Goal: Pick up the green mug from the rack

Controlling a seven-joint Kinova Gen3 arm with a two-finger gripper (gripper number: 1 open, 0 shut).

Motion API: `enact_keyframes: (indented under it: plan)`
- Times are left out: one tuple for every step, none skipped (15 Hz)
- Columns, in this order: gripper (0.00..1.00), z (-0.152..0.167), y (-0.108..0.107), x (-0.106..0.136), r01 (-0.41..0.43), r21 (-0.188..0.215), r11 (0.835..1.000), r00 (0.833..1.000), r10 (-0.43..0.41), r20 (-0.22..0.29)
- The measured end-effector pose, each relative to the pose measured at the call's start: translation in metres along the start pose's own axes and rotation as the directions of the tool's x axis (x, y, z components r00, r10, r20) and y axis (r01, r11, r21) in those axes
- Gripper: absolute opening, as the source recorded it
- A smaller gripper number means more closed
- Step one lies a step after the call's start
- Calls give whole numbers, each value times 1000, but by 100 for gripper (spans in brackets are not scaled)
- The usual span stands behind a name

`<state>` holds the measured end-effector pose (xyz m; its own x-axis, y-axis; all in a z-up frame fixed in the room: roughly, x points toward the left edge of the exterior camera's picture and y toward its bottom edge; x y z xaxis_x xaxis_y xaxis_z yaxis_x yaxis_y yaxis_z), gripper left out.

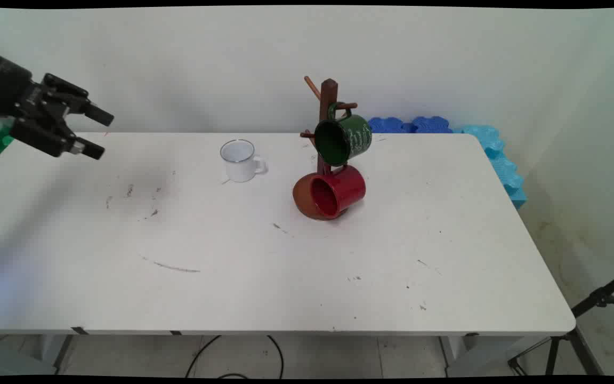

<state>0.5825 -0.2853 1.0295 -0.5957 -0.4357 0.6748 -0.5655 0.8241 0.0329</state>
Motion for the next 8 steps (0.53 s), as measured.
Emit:
enact_keyframes:
  plan:
    - [100,4,2,0,1,10,1000,1000,-1,-2]
    - [100,10,3,0,3,22,1000,1000,-3,-5]
    - [100,15,5,1,5,34,999,1000,-5,-8]
    - [100,20,7,2,8,45,999,1000,-8,-12]
    - [100,28,11,4,14,58,998,1000,-13,-18]
    - [100,36,14,6,20,69,997,1000,-19,-24]
    - [100,43,17,8,26,77,997,999,-24,-29]
    - [100,52,21,12,35,87,996,999,-32,-36]
